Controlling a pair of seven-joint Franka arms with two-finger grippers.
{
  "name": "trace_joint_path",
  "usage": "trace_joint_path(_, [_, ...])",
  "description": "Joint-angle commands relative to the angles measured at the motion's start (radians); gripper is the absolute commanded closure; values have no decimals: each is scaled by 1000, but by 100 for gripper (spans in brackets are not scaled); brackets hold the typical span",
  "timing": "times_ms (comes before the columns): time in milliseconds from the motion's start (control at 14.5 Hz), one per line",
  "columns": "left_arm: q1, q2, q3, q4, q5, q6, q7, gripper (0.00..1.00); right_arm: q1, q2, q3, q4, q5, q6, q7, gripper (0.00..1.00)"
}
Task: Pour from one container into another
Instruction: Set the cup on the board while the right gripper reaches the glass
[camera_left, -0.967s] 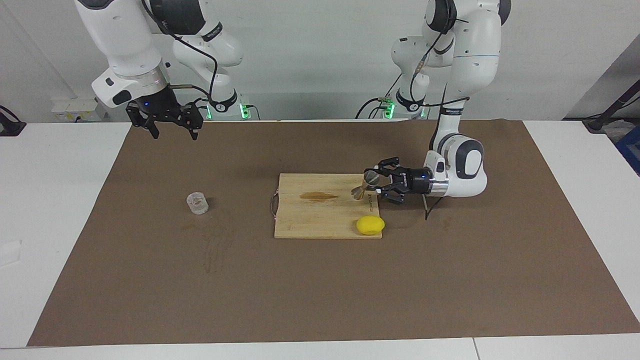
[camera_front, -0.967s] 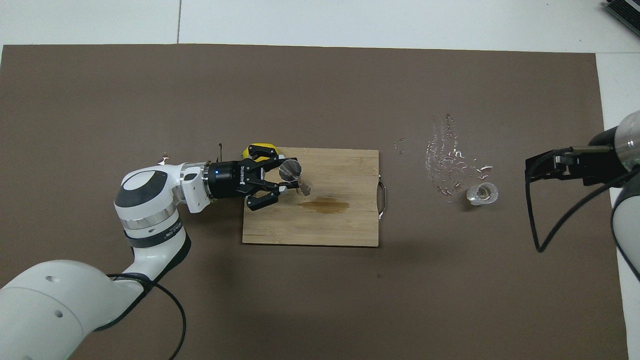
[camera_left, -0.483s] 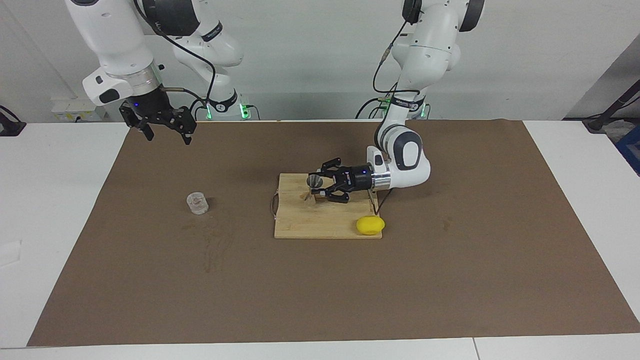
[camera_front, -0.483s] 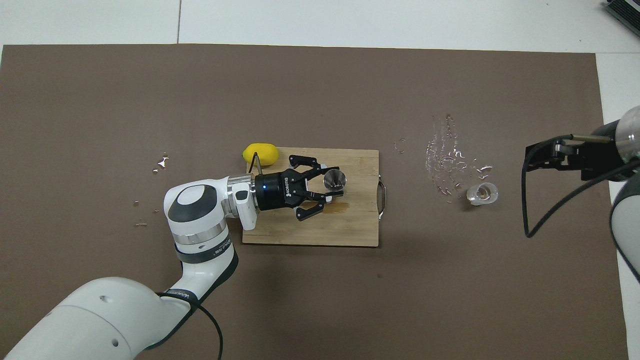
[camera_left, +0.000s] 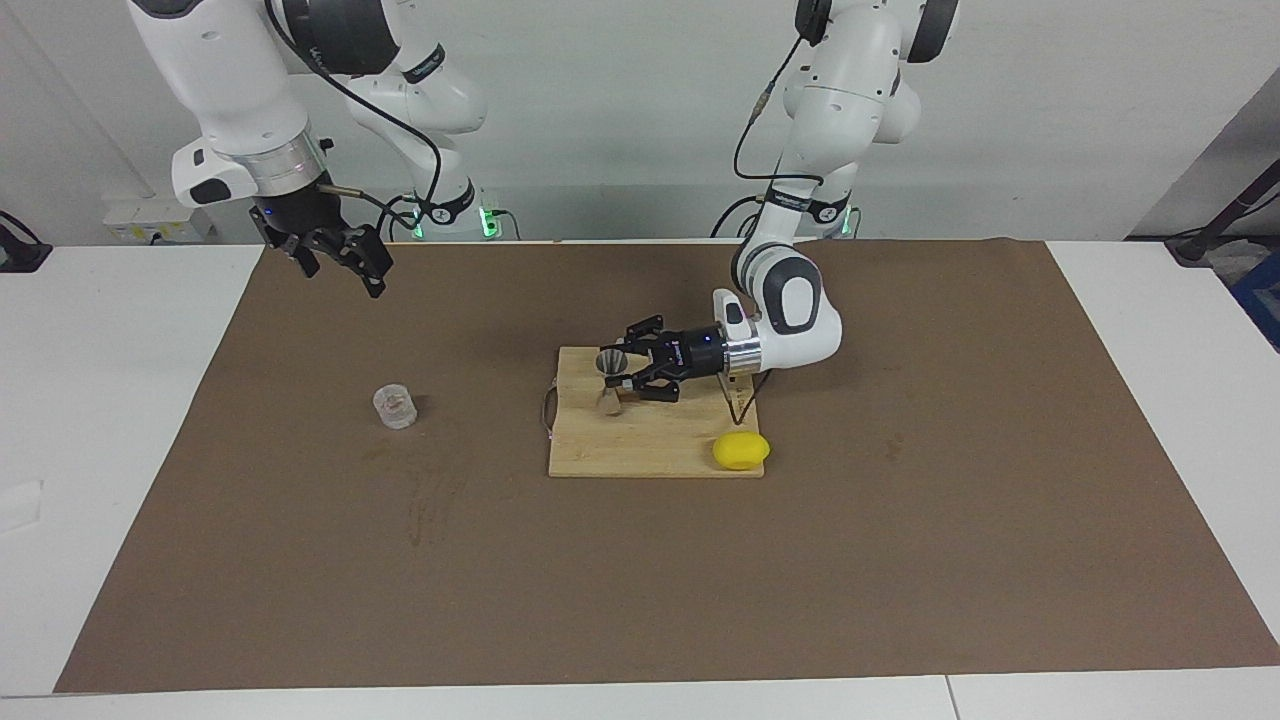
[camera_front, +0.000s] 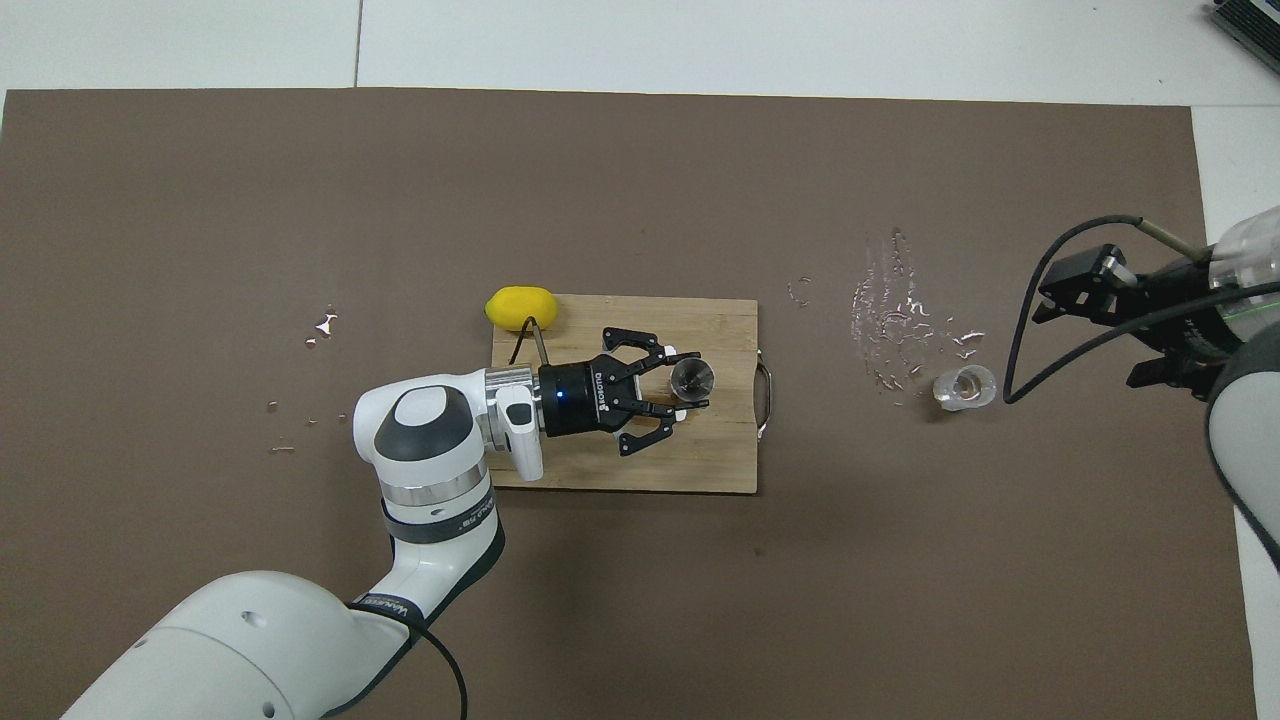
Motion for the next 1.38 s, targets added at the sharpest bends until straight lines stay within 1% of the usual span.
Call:
trace_joint_path(0, [-16,-21,13,-24,-27,33,27,83,-39,-9,4,-84,61,89,176,2])
trace_joint_path(69, [-15,-20,15,-22,-27,40,27,81,-54,-7,5,-111,67,129,226,2])
trace_joint_path(138, [-15,-18,13,-22,-27,45,26,74,-64,-7,4,-149,78,169,266,2])
trace_joint_path(207, [-13,-18,13,-21,-29,51,24,29,-79,-9,5,-188,96,203,316,2])
trace_joint_path(276, [-9,-18,13,-22,-30,51,21,0,-106,2,5,-211,137,217,351,2])
trace_joint_path(345, [-3,-20,13,-24,-30,39,20,0,-131,37,4,-216,176,219,353,2])
trace_joint_path(483, [19,-29,16,-25,-29,4,21,0,-177,116,5,-217,205,243,350,2])
trace_joint_path(553, [43,-35,17,-25,-26,-19,26,0,-182,140,4,-225,223,266,350,2])
trace_joint_path(760, [108,-93,18,-41,-3,-59,18,0,-226,189,5,-274,273,332,346,2])
trace_joint_path(829, [137,-115,18,-56,38,-85,17,0,-229,206,5,-279,273,343,337,2])
trace_joint_path(967, [204,-127,20,-65,118,-156,7,0,-231,235,5,-279,306,357,321,2])
trace_joint_path(1174, [310,-133,23,-62,307,-228,-49,0,-235,261,5,-285,317,380,309,4])
trace_joint_path(1312, [385,-133,24,-61,408,-266,-92,0,-251,278,5,-308,338,384,245,5])
